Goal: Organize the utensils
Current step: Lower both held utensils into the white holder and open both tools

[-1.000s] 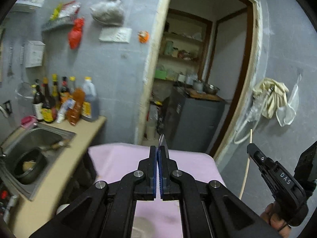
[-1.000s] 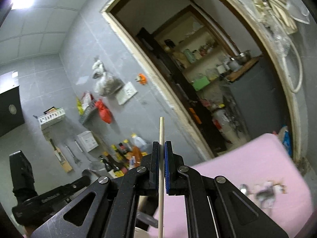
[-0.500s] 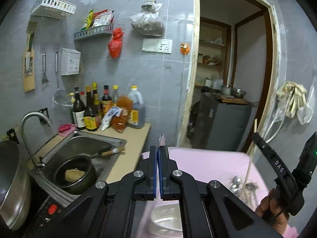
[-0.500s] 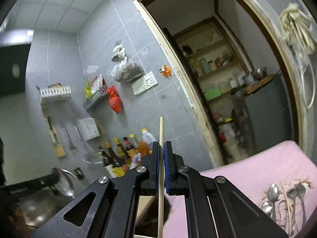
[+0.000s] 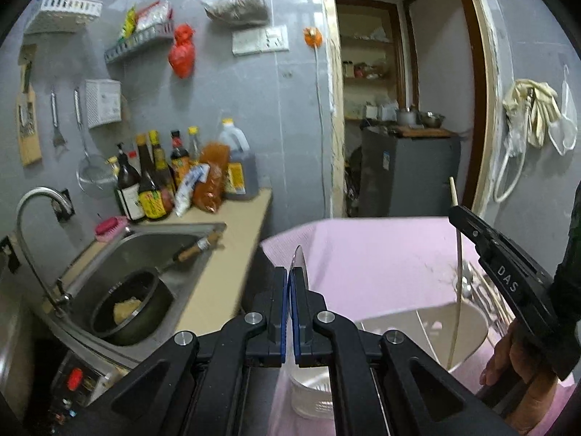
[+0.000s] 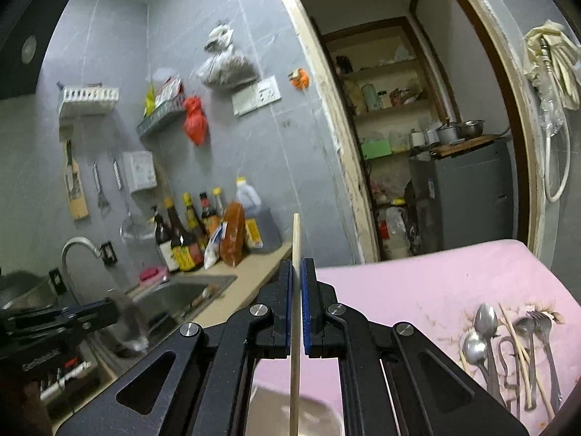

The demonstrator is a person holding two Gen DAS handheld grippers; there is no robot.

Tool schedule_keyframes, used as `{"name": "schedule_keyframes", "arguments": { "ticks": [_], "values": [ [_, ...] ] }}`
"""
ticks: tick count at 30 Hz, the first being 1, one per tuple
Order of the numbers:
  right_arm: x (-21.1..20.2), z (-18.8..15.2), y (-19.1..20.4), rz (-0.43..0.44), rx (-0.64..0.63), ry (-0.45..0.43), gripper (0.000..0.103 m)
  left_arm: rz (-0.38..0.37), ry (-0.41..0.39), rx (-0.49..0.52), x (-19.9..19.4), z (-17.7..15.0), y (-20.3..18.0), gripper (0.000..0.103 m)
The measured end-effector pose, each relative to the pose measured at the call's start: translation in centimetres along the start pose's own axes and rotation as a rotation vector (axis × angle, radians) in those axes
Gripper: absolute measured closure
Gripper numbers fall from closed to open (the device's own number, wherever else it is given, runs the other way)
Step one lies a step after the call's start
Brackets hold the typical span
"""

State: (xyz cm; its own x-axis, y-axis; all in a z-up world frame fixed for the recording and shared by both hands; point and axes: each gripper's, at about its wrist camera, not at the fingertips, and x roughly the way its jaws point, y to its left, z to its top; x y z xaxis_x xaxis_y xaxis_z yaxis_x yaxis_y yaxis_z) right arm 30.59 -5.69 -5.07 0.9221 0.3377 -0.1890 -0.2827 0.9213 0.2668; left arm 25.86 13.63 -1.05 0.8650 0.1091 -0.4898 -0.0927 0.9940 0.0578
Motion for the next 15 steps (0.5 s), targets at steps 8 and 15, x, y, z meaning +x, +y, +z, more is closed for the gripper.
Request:
{"name": "schedule_keyframes", "arguments": {
  "ticks": [8, 15],
  "values": [
    [-0.9, 0.3, -0.4, 0.024, -0.024, 0.031, 0.098, -0.087, 0.055, -0.062, 0.6, -0.8, -0.4, 0.097],
    [-0.4, 0.9, -0.9, 0.052, -0.015, 0.065, 0.098, -0.100, 0.100, -0.124, 0.8, -0.3, -0.3, 0.096]
  ]
}}
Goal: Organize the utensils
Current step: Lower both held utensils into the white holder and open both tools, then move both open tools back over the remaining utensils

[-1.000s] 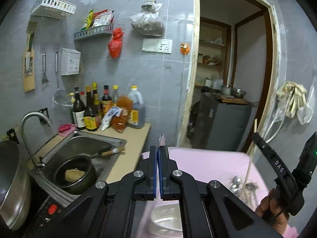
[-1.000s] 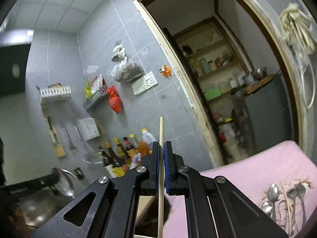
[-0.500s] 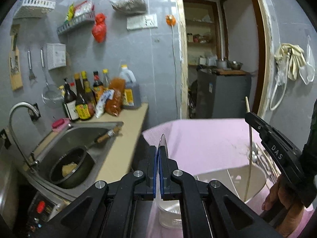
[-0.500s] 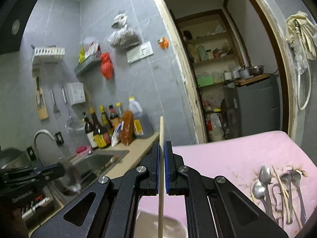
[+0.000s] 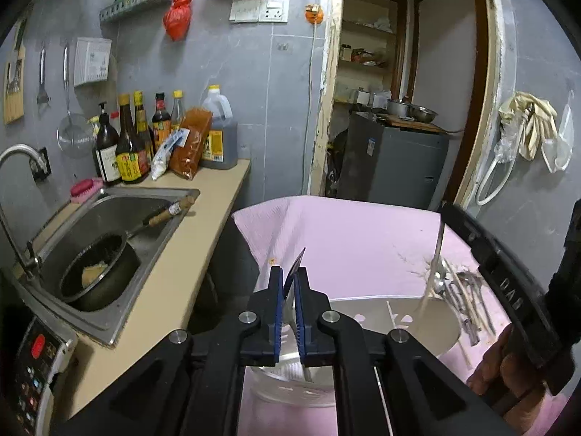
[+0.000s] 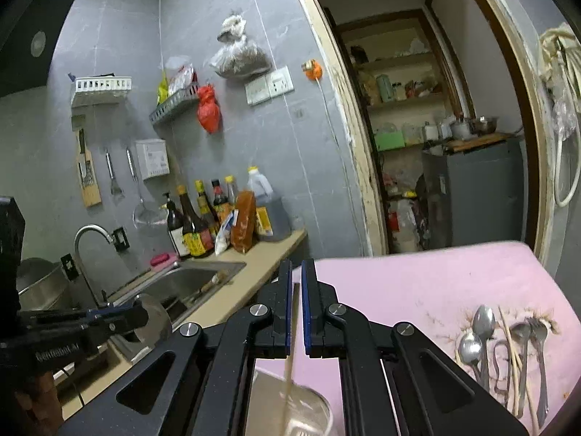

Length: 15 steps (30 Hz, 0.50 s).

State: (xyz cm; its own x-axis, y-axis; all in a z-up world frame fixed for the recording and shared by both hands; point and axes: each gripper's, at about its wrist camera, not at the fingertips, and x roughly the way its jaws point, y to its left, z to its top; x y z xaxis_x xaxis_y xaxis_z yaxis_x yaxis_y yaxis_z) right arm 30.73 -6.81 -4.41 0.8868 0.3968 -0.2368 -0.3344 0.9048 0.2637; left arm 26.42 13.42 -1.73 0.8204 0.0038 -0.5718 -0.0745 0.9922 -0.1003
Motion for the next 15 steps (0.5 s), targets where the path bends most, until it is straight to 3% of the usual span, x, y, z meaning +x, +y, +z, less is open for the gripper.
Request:
{"name": "schedule_keyframes", "arguments": {
  "ticks": [5, 8, 10, 12, 15],
  "values": [
    [-1.3, 0.2, -1.7, 0.010, 0.048, 0.030, 0.098, -0.047, 0.033, -0.084, -0.1, 0.1, 0.2, 0.093],
    [-2.6, 1.0, -2.7, 0.008, 0.048, 0.043, 0.095, -0.066, 0.026, -0.123, -0.6, 0.0, -0.2, 0.081],
    [-3.5, 1.6, -3.6, -0.002, 0.052, 0.046, 0.079, -0.075, 0.009, -0.136, -1.0, 0.2, -0.6, 0.069],
    [-4.6, 2.3, -4.6, -0.016, 0.056, 0.038, 0.070, -0.081, -0.020, -0.143, -1.5, 0.4, -1.5, 0.060],
    [-6.3, 3.5, -6.2, -0.044, 0.051, 0.027, 0.068, -0.103, -0.056, -0.135, -2.0, 1.1, -3.4, 0.054]
  ]
}}
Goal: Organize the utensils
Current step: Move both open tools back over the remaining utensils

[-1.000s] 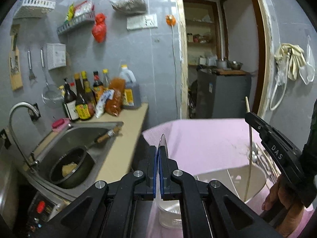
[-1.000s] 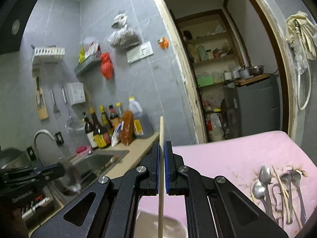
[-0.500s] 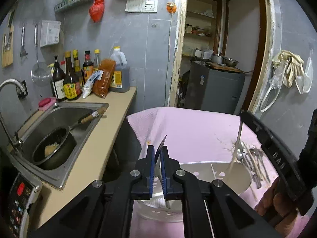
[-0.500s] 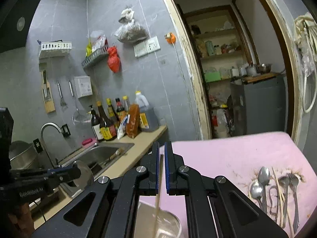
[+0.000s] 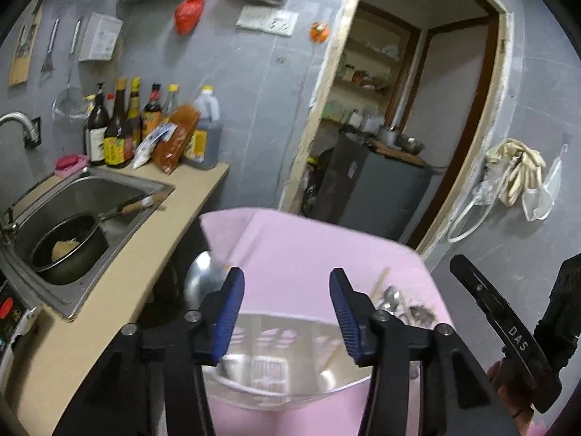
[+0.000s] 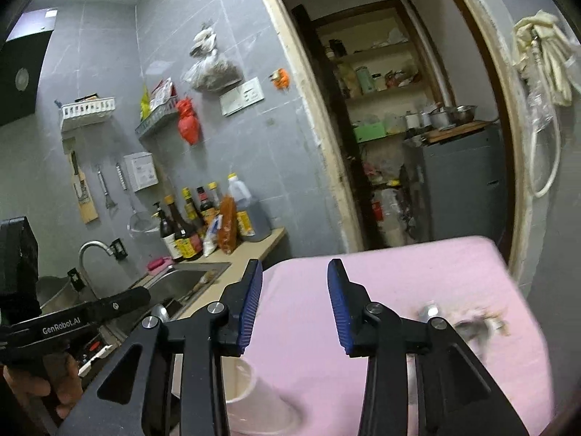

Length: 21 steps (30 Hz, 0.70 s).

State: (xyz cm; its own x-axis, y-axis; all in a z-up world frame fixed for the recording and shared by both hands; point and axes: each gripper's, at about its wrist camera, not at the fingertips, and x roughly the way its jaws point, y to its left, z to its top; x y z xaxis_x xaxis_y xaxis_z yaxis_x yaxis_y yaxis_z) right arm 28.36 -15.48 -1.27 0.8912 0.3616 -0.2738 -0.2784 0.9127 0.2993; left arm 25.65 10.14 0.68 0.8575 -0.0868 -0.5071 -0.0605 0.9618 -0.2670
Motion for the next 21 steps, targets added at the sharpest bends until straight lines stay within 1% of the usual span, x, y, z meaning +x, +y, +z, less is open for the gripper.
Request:
{"name": "schedule_keyframes", "arguments": {
  "ticks": [1, 2, 3, 5, 7, 8, 10, 11, 13, 15, 17, 21],
  "values": [
    [-0.7, 0.4, -0.7, -0.013, -0.004, -0.007, 0.062, -0.008, -0.009, 0.004, 0.0, 0.1, -0.7, 0.051],
    [-1.2, 0.8, -1.1, -0.025, -0.007, -0.015, 0.058, -0.022, -0.027, 0.012, 0.0, 0.2, -1.9, 0.049],
    [-1.9, 1.2, -1.8, -0.040, -0.013, -0.028, 0.053, -0.033, -0.044, 0.019, 0.1, 0.3, -2.7, 0.046],
    [-3.3, 1.9, -3.1, -0.073, -0.030, -0.048, 0.046, -0.052, -0.070, 0.038, 0.2, 0.4, -4.6, 0.039],
    [-4.4, 2.7, -4.0, -0.103, -0.040, -0.064, 0.035, -0.072, -0.093, 0.058, 0.5, 0.3, -6.5, 0.030],
    [-5.1, 2.9, -4.8, -0.123, -0.047, -0.077, 0.032, -0.077, -0.106, 0.069, 0.7, 0.2, -7.4, 0.028],
    [-6.0, 3.5, -5.7, -0.155, -0.059, -0.094, 0.023, -0.089, -0.135, 0.088, 0.9, 0.0, -9.2, 0.016],
    [-6.5, 3.6, -6.4, -0.174, -0.067, -0.104, 0.020, -0.092, -0.153, 0.096, 1.0, -0.2, -10.1, 0.013],
    [-7.1, 3.9, -7.4, -0.202, -0.078, -0.117, 0.010, -0.090, -0.185, 0.105, 1.2, -0.5, -11.6, 0.005],
    [-7.6, 4.0, -8.5, -0.217, -0.084, -0.123, 0.009, -0.091, -0.208, 0.115, 1.7, -1.0, -13.1, 0.002],
    [-7.7, 4.0, -9.9, -0.230, -0.080, -0.113, 0.009, -0.094, -0.215, 0.123, 2.3, -1.4, -14.2, 0.002],
    [-7.4, 3.8, -12.6, -0.240, -0.072, -0.088, 0.009, -0.088, -0.189, 0.147, 4.4, -2.5, -16.4, 0.002]
  ]
}}
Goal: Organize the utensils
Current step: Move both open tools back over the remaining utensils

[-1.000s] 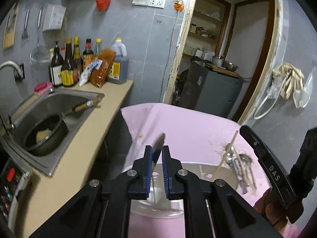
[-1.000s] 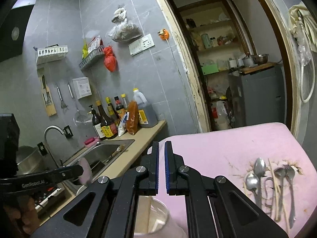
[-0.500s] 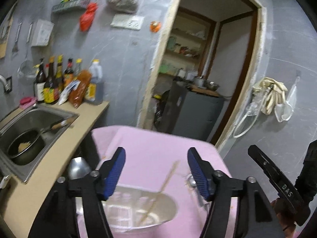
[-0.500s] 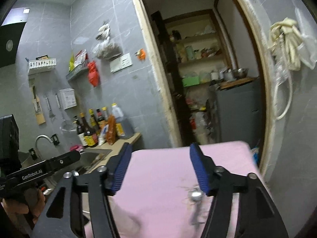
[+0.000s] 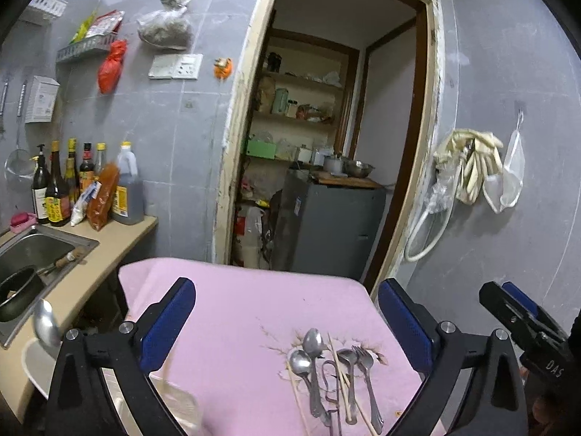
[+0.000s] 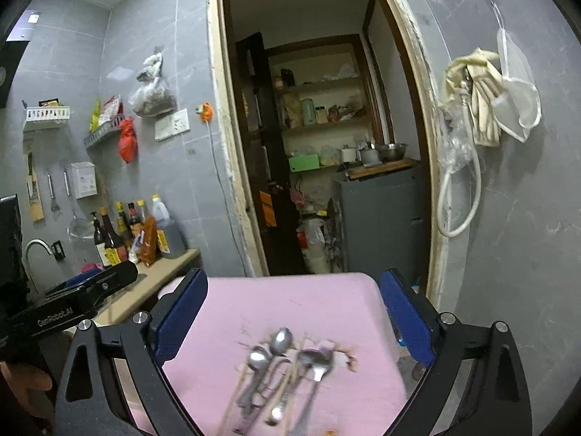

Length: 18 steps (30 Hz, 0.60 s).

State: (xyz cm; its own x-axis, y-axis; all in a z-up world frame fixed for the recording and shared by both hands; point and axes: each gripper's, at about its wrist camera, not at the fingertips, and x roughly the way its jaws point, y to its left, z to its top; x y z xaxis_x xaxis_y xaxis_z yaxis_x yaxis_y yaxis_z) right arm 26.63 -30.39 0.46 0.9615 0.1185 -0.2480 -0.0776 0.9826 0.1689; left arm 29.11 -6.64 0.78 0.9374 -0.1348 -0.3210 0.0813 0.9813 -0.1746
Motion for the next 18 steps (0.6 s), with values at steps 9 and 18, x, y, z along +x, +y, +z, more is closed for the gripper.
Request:
{"name": "schedule_keyframes", "arguments": {
  "ticks": [9, 18],
  "values": [
    [4.2, -3.4, -4.7, -0.011, 0.032, 0.097, 0.009, 0.060, 0.068, 0.031, 4.7, -3.1, -3.1, 0.002],
    [10.9, -7.4, -7.9, 0.056, 0.119, 0.292, 0.011, 0.076, 0.243, -0.002, 10.5, -6.0, -3.4, 0.002]
  ]
}}
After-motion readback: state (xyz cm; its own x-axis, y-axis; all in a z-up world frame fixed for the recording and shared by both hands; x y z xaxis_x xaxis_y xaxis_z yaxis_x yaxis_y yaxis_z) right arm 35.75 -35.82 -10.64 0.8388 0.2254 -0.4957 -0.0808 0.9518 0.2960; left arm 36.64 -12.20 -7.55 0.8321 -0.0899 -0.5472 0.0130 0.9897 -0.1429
